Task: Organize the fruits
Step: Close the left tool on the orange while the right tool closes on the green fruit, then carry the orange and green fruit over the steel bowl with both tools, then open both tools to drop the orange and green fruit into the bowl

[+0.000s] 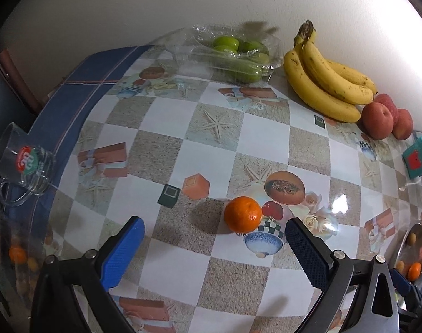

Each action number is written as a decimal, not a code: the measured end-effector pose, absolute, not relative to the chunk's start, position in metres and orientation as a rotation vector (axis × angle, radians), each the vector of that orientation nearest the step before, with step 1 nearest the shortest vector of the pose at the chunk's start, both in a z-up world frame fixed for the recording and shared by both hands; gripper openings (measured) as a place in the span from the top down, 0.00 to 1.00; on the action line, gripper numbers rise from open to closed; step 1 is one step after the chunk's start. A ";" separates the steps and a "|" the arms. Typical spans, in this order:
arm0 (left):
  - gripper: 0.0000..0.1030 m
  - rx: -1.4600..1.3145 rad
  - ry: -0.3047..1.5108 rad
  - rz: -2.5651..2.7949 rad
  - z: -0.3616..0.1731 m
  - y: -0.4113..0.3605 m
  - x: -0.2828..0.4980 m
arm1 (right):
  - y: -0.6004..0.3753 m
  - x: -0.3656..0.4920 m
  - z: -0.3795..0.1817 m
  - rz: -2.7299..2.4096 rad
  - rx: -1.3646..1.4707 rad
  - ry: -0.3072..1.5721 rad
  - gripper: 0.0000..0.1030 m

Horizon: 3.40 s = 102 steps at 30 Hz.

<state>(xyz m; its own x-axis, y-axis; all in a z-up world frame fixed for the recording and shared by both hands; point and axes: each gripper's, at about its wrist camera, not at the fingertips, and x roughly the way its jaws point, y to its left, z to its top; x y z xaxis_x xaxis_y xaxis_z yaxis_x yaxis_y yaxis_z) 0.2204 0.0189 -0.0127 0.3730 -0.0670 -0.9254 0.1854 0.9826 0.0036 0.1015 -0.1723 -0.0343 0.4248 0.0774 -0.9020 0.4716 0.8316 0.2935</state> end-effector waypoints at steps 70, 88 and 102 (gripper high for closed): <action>0.62 0.425 1.091 -0.745 -0.021 -0.233 0.065 | -0.311 -0.077 -0.045 -0.691 0.795 1.094 0.43; 0.35 0.421 1.086 -0.730 -0.015 -0.221 0.050 | -0.309 -0.076 -0.061 -0.671 0.840 1.109 0.42; 0.20 0.398 1.077 -0.468 -0.003 -0.131 0.017 | -0.269 -0.101 -0.032 -0.624 0.781 1.016 0.19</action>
<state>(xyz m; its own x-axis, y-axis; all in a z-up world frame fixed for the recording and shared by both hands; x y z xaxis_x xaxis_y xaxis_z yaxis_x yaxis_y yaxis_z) 0.0170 -0.1308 -0.0026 0.3946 -0.1690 -0.9032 0.5453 0.8342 0.0821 -0.1013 -0.2688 -0.0320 0.4018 -0.0991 -0.9104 0.7671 0.5794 0.2754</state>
